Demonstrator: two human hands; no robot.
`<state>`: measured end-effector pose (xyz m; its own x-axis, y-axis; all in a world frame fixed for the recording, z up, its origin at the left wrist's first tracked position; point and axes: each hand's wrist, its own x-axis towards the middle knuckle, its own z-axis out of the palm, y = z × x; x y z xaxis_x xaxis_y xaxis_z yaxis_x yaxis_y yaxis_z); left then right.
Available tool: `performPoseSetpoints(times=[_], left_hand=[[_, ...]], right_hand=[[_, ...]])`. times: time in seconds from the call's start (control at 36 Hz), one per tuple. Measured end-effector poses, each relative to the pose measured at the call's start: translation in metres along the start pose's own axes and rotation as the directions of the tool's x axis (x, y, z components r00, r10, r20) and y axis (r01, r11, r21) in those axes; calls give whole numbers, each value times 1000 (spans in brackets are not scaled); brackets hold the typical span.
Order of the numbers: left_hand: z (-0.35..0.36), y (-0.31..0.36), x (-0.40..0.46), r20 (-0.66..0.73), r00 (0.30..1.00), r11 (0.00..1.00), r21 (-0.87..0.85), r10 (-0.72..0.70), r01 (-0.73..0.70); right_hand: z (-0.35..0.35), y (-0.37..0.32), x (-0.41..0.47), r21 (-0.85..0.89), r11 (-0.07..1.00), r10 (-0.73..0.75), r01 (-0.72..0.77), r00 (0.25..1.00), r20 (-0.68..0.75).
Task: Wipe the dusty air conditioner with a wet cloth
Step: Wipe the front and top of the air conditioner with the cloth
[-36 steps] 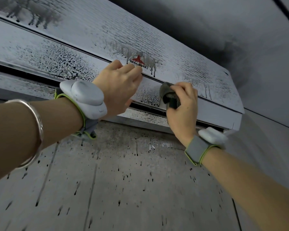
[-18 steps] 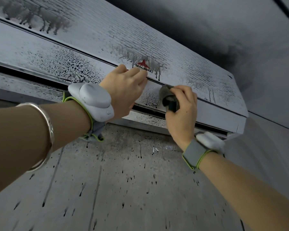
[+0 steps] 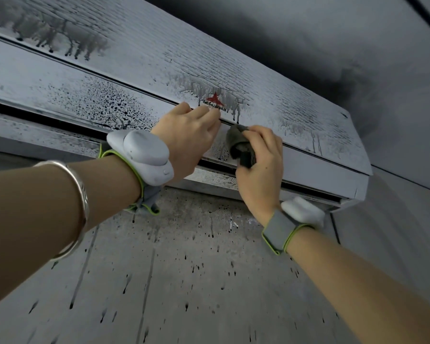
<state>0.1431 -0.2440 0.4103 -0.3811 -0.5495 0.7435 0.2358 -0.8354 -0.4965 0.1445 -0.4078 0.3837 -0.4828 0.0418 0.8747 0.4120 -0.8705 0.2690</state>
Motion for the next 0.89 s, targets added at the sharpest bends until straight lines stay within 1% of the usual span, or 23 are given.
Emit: performPoseSetpoints(times=[0.08, 0.19, 0.28, 0.36, 0.5, 0.61, 0.72, 0.89], left_hand=[[-1, -1, 0, 8, 1000, 1000, 5, 9, -9], [-4, -2, 2, 16, 1000, 1000, -7, 19, -19], [-5, -3, 3, 26, 999, 999, -11, 36, -35], [-5, -4, 3, 28, 999, 999, -8, 42, -41], [-5, -3, 1, 6, 1000, 999, -33, 28, -28], [-7, -6, -1, 14, 999, 997, -65, 45, -44], [-8, -14, -8, -1, 998, 998, -21, 66, -66], [-13, -34, -27, -9, 1000, 997, -76, -16, 16]], right_hand=[[3, -1, -21, 6, 1000, 8, -8, 1000, 13], [0, 3, -46, -26, 998, -61, 64, 995, 81], [-1, 2, -46, -21, 997, -68, 70, 992, 107], [0, -3, -26, 20, 999, -33, 31, 996, 83], [8, -12, -2, 73, 996, 45, -44, 999, -20], [11, -12, -17, 50, 998, 40, -40, 999, 5], [7, -9, -16, 13, 1000, 6, -6, 999, 33], [6, -11, -16, 11, 1000, 12, -12, 999, 33]])
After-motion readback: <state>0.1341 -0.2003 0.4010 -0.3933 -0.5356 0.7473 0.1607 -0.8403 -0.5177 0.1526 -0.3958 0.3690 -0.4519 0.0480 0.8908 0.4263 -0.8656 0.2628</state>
